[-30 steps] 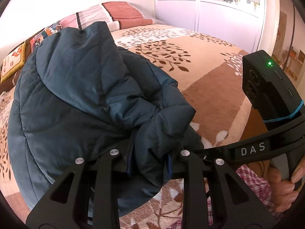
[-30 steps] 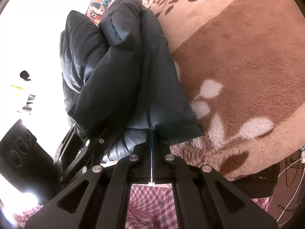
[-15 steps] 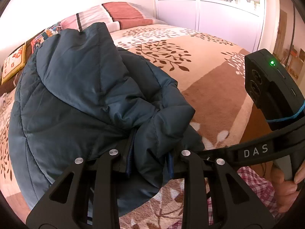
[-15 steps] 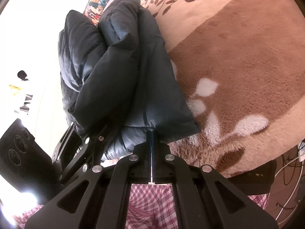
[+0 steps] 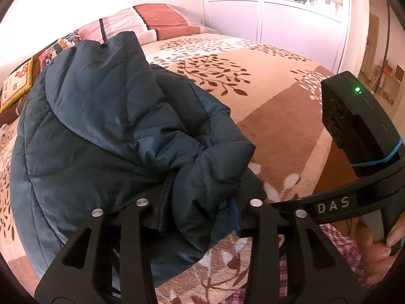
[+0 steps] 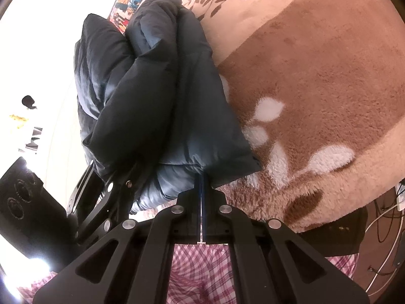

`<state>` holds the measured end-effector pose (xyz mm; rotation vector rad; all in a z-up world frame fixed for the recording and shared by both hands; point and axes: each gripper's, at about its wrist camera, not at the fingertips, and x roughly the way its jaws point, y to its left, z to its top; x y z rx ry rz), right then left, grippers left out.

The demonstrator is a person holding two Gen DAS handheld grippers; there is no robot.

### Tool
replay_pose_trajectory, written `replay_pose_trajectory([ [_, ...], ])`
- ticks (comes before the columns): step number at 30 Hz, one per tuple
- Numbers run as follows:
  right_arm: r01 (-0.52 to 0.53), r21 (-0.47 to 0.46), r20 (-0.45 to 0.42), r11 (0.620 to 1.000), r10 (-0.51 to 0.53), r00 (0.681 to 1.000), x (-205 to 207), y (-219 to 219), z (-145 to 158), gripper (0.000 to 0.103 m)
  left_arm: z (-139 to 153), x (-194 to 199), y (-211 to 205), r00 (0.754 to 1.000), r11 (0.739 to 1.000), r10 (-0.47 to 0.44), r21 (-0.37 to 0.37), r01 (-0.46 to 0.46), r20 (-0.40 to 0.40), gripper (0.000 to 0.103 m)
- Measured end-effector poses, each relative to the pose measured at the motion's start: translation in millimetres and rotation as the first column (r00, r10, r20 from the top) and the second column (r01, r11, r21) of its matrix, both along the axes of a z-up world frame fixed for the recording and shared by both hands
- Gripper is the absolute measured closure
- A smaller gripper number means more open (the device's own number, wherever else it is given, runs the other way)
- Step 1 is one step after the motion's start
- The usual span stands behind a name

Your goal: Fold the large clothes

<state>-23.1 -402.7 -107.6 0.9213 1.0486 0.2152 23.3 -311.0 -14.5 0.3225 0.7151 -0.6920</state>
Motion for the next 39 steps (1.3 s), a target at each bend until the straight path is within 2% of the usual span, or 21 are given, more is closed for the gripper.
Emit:
replay_pose_trajectory([
  [3,0.006,-0.002,-0.006,1.0,-0.006,1.0,-1,-2,-1,0.103,5,0,2,1.0,0.999,-0.009,-0.033,0.008,-0.029,0.053],
  [8,0.011,-0.008,-0.009,1.0,-0.011,1.0,-3,-4,-3,0.103,14,-3,9,0.997,0.996,-0.021,-0.089,0.014,-0.073,0.045],
  [16,0.036,-0.038,-0.005,0.999,-0.036,0.999,-8,-10,3,0.102,30,-12,26,0.993,0.988,-0.048,-0.152,0.031,-0.111,0.043],
  [19,0.081,-0.101,0.025,0.992,-0.079,0.997,-16,-20,18,0.1,42,-18,41,0.993,0.983,-0.057,-0.182,0.038,-0.102,0.043],
  [21,0.119,-0.139,0.075,0.983,-0.109,0.991,-22,-27,36,0.1,50,-21,55,0.995,0.979,-0.047,-0.2,0.028,-0.092,0.043],
  [24,0.152,-0.185,0.144,0.971,-0.126,0.982,-28,-31,61,0.1,59,-22,81,0.997,0.975,0.013,-0.222,-0.029,-0.071,0.043],
  [27,0.148,-0.241,0.229,0.959,-0.092,0.969,-28,-22,96,0.1,62,-19,108,0.993,0.964,0.105,-0.238,-0.117,-0.062,0.043],
  [30,0.075,-0.28,0.288,0.957,0.009,0.958,-18,8,125,0.1,57,-12,132,0.973,0.943,0.213,-0.245,-0.227,-0.084,0.043],
  [32,0.026,-0.305,0.294,0.952,0.068,0.954,-8,25,133,0.1,50,-7,151,0.949,0.918,0.284,-0.248,-0.31,-0.136,0.043],
  [35,-0.045,-0.364,0.274,0.93,0.153,0.949,11,53,131,0.1,38,-5,169,0.921,0.894,0.349,-0.233,-0.383,-0.174,0.043],
  [36,-0.061,-0.404,0.243,0.913,0.171,0.955,15,61,124,0.1,33,-4,174,0.911,0.886,0.367,-0.226,-0.404,-0.189,0.043],
  [37,-0.073,-0.47,0.18,0.88,0.176,0.968,21,67,111,0.1,31,-4,178,0.903,0.879,0.378,-0.226,-0.42,-0.205,0.043],
  [39,-0.096,-0.528,0.071,0.844,0.157,0.985,26,68,81,0.103,29,-6,188,0.89,0.863,0.399,-0.237,-0.446,-0.222,0.043],
])
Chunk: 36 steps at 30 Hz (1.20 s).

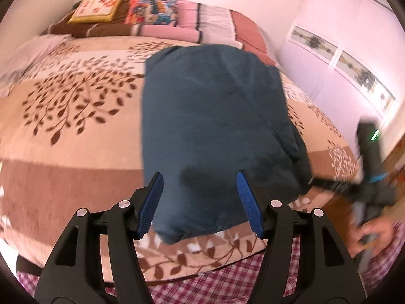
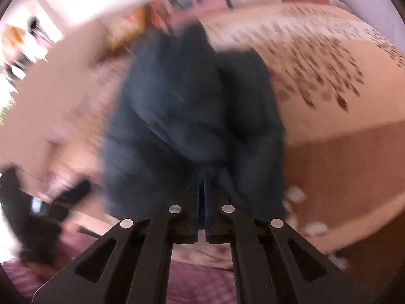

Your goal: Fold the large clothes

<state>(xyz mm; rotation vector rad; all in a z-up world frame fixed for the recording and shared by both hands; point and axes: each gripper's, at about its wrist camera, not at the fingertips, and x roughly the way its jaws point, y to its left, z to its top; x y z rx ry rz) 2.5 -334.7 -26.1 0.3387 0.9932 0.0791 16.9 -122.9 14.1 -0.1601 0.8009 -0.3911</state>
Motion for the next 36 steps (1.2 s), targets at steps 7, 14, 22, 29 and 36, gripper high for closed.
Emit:
replay_pose_trajectory([
  [7,0.083,0.088,-0.091,0.993,-0.075,0.993,2,-20,-57,0.103,3,-10,13,1.0,0.999,0.022,-0.023,-0.022,0.001,0.043],
  [14,0.113,0.139,-0.085,0.984,-0.102,0.991,-5,-32,-65,0.103,3,-23,9,1.0,1.0,0.0,-0.017,-0.001,-0.007,0.043],
  [22,0.126,0.163,-0.098,0.978,-0.111,0.989,-12,-45,-61,0.103,-21,-5,-3,0.998,0.999,-0.031,0.022,0.032,-0.051,0.043],
  [29,0.209,0.105,0.1,0.972,-0.219,0.97,-21,-49,11,0.1,-33,1,-8,0.996,0.997,-0.075,0.018,0.076,-0.037,0.042],
  [36,0.003,0.156,0.226,0.988,-0.039,0.973,44,-3,78,0.1,-33,2,-2,0.994,0.995,-0.101,-0.025,0.1,-0.034,0.042],
])
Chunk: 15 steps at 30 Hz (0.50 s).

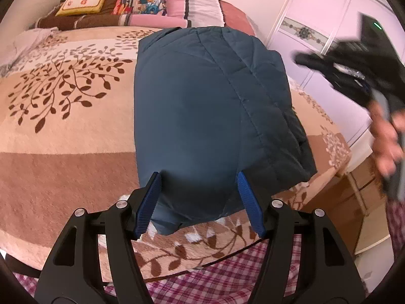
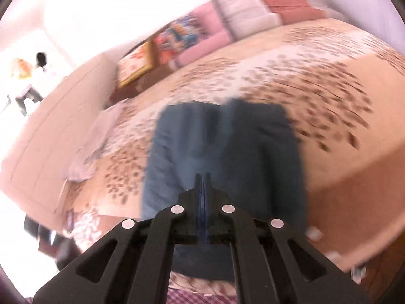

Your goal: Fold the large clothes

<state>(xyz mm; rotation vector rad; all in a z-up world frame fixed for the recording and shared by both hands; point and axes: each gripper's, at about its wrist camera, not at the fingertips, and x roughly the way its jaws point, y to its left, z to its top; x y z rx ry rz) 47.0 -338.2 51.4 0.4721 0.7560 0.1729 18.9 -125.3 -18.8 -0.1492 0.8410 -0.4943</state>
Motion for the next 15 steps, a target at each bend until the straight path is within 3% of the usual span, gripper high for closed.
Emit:
replay_pose_trajectory([
  [4,-0.025,0.004,-0.023,1.0,0.026,0.999,54,10,2,0.1,0,0,3,1.0,0.999,-0.014,-0.03,0.014,-0.012,0.042],
  [7,0.006,0.017,-0.114,1.0,-0.004,0.994,99,3,-16,0.101,-1,-2,3,1.0,0.999,-0.029,-0.031,0.029,-0.002,0.042],
  [11,0.084,0.025,-0.258,0.996,-0.075,0.963,118,-14,-61,0.103,2,-3,4,0.998,0.997,-0.054,-0.056,0.055,0.018,0.042],
  [15,0.109,0.01,-0.287,0.994,-0.102,0.953,123,-24,-84,0.103,2,-4,2,0.997,0.996,-0.071,-0.059,0.073,0.033,0.042],
])
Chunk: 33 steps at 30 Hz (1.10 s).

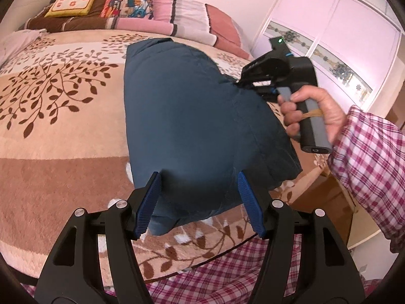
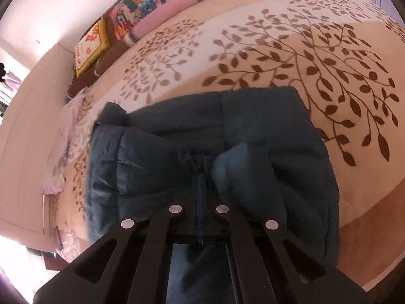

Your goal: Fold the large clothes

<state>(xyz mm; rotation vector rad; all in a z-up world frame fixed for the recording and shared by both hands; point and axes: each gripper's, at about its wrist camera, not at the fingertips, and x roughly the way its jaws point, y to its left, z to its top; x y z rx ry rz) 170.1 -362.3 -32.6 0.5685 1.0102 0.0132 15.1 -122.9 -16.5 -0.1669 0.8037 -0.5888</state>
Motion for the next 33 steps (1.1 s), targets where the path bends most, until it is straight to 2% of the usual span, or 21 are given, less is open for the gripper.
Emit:
replay_pose_trajectory([
  [3,0.024,0.072,-0.028,0.997,-0.023,0.999,2,-11,-12,0.103,-1,0,0,1.0,1.0,-0.003,0.001,0.003,0.001,0.042],
  [7,0.025,0.102,-0.039,0.994,-0.021,0.999,5,-17,-22,0.103,-2,-1,0,1.0,1.0,0.003,0.008,-0.003,-0.002,0.041],
  [13,0.011,0.089,-0.024,0.996,-0.009,1.0,2,-14,-25,0.103,-2,-3,-1,1.0,1.0,0.016,0.027,-0.016,-0.01,0.04],
  [21,0.016,0.021,-0.057,1.0,-0.015,0.998,0,-7,-16,0.103,1,-5,0,0.999,0.998,0.04,0.039,-0.039,-0.034,0.04],
  [26,0.019,-0.003,-0.041,1.0,-0.019,0.999,-10,-5,2,0.103,9,-10,-1,0.999,0.997,0.049,0.054,-0.048,-0.005,0.04],
  [33,-0.05,-0.065,0.09,0.997,0.056,0.994,-55,14,46,0.09,14,-15,-7,0.999,0.996,0.051,0.077,-0.052,0.008,0.04],
])
